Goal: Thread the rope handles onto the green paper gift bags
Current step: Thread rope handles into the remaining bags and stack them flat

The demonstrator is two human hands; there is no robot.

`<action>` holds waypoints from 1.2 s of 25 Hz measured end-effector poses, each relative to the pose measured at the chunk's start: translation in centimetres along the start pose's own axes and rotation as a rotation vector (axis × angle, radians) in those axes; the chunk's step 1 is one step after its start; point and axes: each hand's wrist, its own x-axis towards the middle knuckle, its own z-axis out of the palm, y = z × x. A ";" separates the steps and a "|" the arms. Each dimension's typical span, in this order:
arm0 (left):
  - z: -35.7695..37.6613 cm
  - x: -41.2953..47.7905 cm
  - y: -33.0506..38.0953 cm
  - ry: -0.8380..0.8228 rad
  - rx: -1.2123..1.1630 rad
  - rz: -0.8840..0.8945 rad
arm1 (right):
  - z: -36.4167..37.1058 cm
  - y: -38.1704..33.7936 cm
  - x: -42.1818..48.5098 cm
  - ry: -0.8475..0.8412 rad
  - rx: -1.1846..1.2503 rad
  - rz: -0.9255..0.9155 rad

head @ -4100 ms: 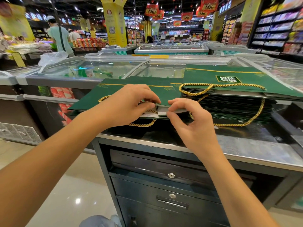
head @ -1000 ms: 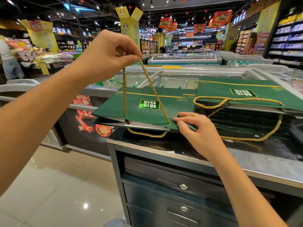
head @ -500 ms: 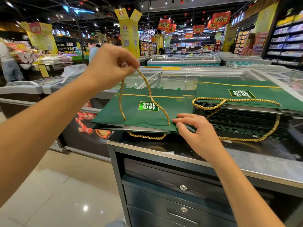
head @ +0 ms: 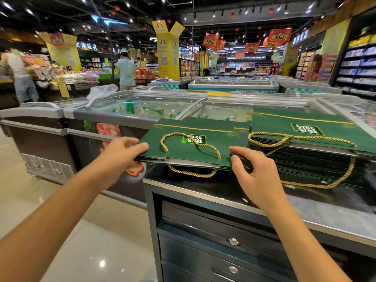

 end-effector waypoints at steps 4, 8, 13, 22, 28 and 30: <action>1.3 -2.3 -0.8 -0.054 -0.478 -0.091 | 0.5 -0.7 -0.2 0.137 -0.190 -0.128; 1.9 -3.2 -1.6 -0.063 -0.625 -0.112 | 1.3 -3.9 0.5 -0.008 -0.256 -0.286; 2.1 -4.0 -0.7 -0.073 -0.682 -0.058 | 4.7 -7.0 2.1 -0.312 -0.631 -0.389; 2.1 -4.3 1.7 -0.163 -0.710 0.109 | 3.9 -8.2 5.0 -0.027 -0.473 -0.314; 4.4 -4.4 0.4 -0.205 -0.662 0.023 | -0.2 -9.9 6.9 0.190 -0.007 -0.171; 4.8 -4.6 0.3 -0.216 -0.646 -0.001 | -0.8 -10.6 6.8 0.215 0.250 -0.104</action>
